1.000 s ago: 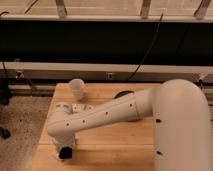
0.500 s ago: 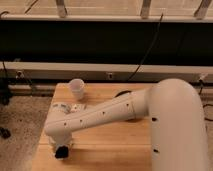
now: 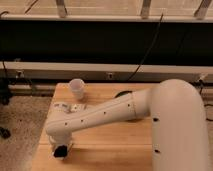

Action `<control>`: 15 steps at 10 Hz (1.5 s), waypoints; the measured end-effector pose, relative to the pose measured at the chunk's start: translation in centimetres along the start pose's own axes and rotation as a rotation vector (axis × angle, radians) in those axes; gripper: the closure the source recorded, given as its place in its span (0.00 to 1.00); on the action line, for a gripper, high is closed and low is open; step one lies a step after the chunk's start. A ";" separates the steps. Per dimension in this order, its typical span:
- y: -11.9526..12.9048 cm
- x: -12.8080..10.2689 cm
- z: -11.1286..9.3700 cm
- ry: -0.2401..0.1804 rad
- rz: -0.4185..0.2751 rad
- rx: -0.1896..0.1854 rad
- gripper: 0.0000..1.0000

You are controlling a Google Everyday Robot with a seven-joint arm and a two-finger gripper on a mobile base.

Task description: Place the eraser on the white sponge

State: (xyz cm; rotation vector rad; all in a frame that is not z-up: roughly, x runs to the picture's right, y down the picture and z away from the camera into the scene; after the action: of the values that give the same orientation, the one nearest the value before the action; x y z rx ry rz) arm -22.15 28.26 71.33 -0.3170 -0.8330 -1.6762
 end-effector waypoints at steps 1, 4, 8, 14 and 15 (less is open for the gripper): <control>0.0 0.1 -0.1 0.003 -0.001 0.003 0.20; -0.5 0.1 -0.6 0.014 -0.014 0.013 0.20; -1.0 0.3 -1.9 0.042 -0.027 0.032 0.20; -1.0 0.4 -5.8 0.108 -0.032 0.045 0.20; -0.7 0.4 -5.3 0.099 -0.031 0.044 0.20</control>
State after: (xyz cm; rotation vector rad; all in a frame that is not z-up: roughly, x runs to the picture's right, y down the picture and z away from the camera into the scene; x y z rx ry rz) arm -21.80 24.43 67.58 -0.1895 -0.8032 -1.6855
